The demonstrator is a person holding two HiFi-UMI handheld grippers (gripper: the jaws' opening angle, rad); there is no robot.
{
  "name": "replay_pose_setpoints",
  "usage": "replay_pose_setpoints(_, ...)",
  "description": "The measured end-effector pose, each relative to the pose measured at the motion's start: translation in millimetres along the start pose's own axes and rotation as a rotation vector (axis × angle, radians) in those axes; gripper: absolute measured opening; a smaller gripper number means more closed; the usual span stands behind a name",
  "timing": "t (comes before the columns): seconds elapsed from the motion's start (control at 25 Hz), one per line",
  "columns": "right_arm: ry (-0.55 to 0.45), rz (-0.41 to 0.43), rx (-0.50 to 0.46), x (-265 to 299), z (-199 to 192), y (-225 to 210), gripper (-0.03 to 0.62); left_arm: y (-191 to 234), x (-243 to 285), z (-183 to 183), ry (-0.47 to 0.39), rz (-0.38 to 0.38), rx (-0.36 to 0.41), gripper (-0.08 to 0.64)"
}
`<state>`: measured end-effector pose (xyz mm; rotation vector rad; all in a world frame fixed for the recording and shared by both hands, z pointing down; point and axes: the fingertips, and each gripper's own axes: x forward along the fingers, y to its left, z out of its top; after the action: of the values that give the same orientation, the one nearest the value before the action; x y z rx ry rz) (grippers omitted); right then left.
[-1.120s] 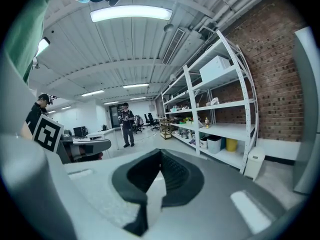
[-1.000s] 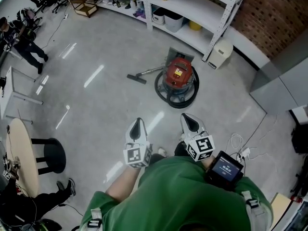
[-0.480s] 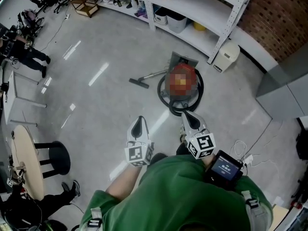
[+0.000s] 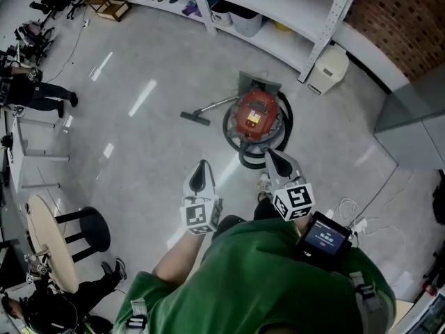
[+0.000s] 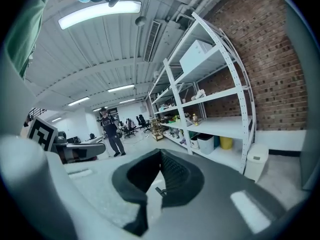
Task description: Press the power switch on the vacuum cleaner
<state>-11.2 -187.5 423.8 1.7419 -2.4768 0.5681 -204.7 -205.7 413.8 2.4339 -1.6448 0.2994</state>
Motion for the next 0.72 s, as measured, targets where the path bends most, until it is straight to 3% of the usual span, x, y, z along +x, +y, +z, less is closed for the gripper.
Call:
replay_pose_setpoints(0.48, 0.063, -0.022, 0.059, 37.0, -5.1, -97.0, 0.002, -45.4, 99.2, -9.9, 0.101, -0.030, 0.060, 0.006)
replay_pose_setpoints(0.72, 0.085, -0.030, 0.068, 55.5, -6.4, -122.5, 0.002, -52.4, 130.8, -16.5, 0.127, -0.034, 0.064, 0.007)
